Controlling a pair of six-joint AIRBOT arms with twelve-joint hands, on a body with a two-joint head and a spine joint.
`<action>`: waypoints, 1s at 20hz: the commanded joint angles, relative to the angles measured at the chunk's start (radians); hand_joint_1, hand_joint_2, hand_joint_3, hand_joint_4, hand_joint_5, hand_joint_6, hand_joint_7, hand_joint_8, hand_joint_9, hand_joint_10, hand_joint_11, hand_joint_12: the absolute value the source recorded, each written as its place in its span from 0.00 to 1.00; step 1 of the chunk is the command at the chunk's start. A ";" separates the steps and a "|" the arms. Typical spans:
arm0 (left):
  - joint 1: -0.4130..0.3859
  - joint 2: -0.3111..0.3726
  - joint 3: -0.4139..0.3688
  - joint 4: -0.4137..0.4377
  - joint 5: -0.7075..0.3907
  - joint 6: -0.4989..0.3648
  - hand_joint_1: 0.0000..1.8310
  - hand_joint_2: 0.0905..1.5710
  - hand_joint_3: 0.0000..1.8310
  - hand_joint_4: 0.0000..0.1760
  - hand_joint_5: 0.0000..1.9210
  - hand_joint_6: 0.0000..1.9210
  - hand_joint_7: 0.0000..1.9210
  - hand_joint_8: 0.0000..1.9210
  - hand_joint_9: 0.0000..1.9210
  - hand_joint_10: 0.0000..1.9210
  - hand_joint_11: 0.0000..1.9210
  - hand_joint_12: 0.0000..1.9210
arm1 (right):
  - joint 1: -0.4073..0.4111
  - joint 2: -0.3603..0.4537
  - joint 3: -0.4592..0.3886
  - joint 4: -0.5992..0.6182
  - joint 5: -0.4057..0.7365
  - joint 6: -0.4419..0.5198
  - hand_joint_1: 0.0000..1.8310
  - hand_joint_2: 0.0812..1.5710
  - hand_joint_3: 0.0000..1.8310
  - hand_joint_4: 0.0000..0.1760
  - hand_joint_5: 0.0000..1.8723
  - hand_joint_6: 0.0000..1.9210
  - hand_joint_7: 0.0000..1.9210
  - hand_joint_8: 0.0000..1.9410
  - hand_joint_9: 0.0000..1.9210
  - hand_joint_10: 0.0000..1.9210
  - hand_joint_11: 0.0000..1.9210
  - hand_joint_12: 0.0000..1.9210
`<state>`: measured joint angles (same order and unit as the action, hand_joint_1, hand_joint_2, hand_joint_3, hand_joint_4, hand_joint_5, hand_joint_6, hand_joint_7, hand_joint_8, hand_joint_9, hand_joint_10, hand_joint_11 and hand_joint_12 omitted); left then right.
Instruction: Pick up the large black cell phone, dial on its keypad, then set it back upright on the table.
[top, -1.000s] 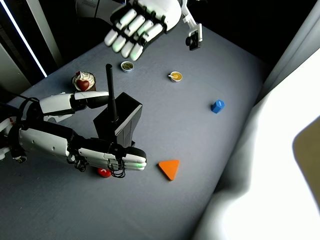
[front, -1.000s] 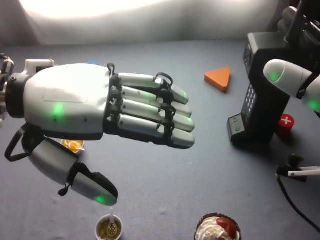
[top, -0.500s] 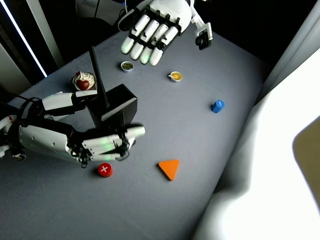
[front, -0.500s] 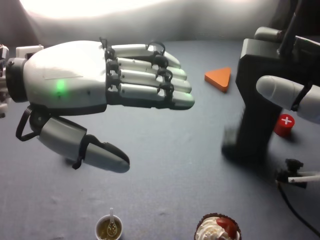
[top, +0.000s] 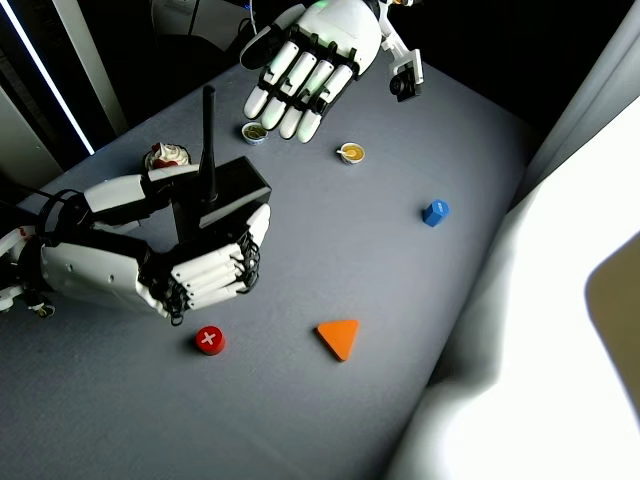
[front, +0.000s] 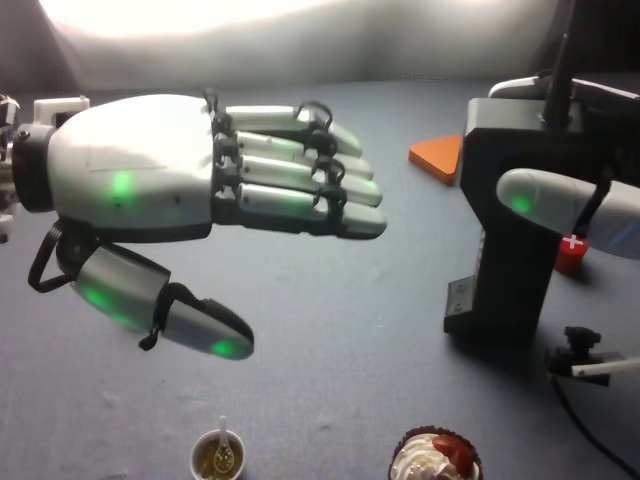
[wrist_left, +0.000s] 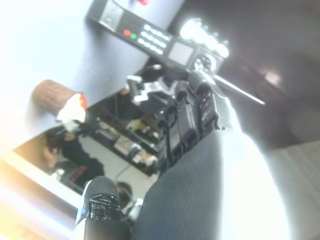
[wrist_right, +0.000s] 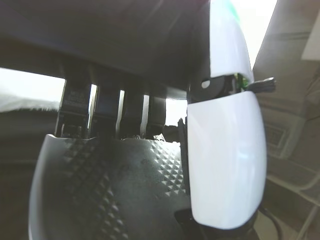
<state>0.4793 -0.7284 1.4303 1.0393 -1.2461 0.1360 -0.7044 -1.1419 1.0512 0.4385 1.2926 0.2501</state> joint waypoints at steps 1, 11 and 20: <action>-0.025 0.008 -0.008 -0.131 -0.083 0.019 0.04 0.74 0.00 0.00 0.11 0.00 0.13 0.00 0.12 0.00 0.00 0.27 | 0.014 0.008 0.000 -0.028 0.139 0.022 0.81 0.70 0.00 0.00 0.47 0.50 0.47 0.51 0.47 0.63 0.40 0.85; -0.023 0.036 0.017 -0.158 -0.069 -0.045 0.34 0.73 0.00 0.02 0.15 0.00 0.26 0.00 0.28 0.01 0.06 0.47 | 0.075 0.065 -0.042 -0.042 0.208 0.021 0.77 0.69 0.00 0.00 0.51 0.45 0.50 0.49 0.51 0.63 0.46 0.71; -0.016 0.072 0.029 -0.182 -0.089 -0.094 0.51 0.76 0.00 0.48 0.08 0.00 0.39 0.02 0.32 0.71 0.16 0.91 | 0.133 0.143 -0.108 -0.075 0.235 -0.002 0.75 0.70 0.00 0.00 0.50 0.49 0.48 0.53 0.48 0.68 0.45 0.69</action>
<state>0.4801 -0.6621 1.4624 0.9348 -1.2495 0.0444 -0.5793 -1.0111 0.9417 0.3950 1.3888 0.2268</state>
